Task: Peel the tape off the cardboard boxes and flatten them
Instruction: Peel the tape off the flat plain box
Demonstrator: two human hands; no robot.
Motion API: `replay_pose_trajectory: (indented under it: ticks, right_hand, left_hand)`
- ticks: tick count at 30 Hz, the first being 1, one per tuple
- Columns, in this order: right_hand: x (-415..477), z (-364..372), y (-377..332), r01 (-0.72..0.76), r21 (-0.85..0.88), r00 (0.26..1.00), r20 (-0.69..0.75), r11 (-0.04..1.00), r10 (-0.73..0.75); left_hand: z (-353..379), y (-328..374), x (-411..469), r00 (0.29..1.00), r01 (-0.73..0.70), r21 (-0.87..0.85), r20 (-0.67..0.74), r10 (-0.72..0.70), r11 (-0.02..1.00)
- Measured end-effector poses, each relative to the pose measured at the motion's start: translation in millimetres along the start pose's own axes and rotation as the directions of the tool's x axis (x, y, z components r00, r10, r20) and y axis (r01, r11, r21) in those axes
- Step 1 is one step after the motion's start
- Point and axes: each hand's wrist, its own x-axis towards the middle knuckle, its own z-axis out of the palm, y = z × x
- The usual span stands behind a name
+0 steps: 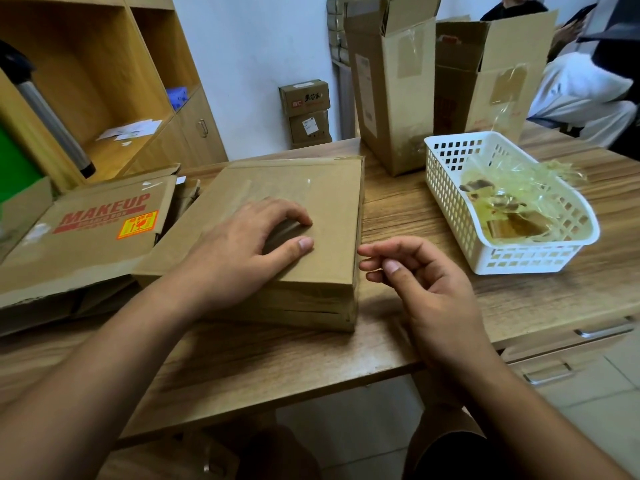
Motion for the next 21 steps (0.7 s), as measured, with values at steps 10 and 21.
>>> replay_pose_trajectory:
  ticks: [10,21]
  right_hand:
    - [-2.4,-0.1,-0.5,0.017,-0.049,1.000,0.021,0.999,-0.016]
    - [-4.2,0.6,-3.4,-0.001,-0.031,0.998,0.066,1.000,0.003]
  left_hand:
    - [0.6,0.0,0.7,1.000,-0.002,-0.001,-0.001,0.002,1.000]
    - [0.2,0.9,-0.7,1.000,0.003,0.001,-0.015,-0.003,1.000]
